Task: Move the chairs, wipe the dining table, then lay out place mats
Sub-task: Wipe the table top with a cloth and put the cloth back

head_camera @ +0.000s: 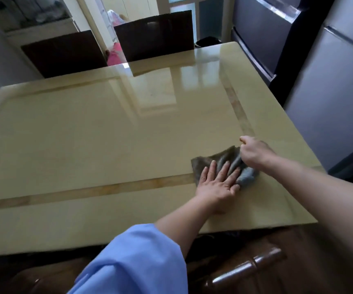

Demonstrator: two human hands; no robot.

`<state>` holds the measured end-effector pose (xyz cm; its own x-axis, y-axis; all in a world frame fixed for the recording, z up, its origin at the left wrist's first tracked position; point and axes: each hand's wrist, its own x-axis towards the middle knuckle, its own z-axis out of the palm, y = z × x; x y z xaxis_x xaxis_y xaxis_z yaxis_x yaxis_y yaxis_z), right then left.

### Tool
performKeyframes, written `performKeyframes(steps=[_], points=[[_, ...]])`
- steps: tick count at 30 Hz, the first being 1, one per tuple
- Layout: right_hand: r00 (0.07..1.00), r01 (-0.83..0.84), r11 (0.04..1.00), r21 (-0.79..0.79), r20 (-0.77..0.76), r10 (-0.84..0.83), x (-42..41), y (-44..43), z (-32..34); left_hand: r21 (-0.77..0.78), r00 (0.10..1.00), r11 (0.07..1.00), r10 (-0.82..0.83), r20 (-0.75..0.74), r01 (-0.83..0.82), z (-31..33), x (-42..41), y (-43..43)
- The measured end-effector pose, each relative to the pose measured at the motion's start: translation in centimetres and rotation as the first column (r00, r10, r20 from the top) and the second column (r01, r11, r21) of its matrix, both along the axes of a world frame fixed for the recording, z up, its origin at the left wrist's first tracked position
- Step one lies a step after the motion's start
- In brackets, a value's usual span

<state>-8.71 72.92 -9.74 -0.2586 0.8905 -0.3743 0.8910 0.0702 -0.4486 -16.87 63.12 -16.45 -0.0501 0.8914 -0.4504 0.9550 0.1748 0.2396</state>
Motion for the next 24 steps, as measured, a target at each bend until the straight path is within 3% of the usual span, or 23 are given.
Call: performKeyframes(steps=[5, 9, 13, 15, 18, 24], points=[[0.993, -0.115, 0.992, -0.042, -0.003, 0.115, -5.0, -4.1, 0.7, -0.085, 0.944, 0.942, 0.318, -0.087, -0.325, 0.5, -12.6, -6.4], [0.980, -0.198, 0.976, -0.093, -0.048, 0.195, -8.8, -7.4, 1.0, -0.193, 0.803, 0.780, 0.577, -0.149, -0.596, 1.4, -23.2, -13.4], [0.970, -0.239, 0.958, -0.158, -0.070, 0.231, -9.9, -9.1, 1.4, -0.235, 0.714, 0.676, 0.679, -0.170, -0.699, 1.3, -25.3, -15.0], [0.975, -0.222, 0.958, -0.180, -0.068, 0.214, -8.9, -9.1, 1.5, -0.223, 0.724, 0.690, 0.673, -0.151, -0.688, 1.4, -23.7, -14.1], [0.987, -0.161, 0.970, -0.185, -0.040, 0.156, -6.0, -8.1, 1.3, -0.188, 0.816, 0.795, 0.572, -0.086, -0.577, 1.3, -20.2, -13.1], [1.000, 0.027, 0.990, -0.137, 0.017, -0.025, 2.3, -5.0, 1.3, -0.188, 0.975, 0.963, 0.211, 0.065, -0.195, 1.1, -7.5, -9.1]])
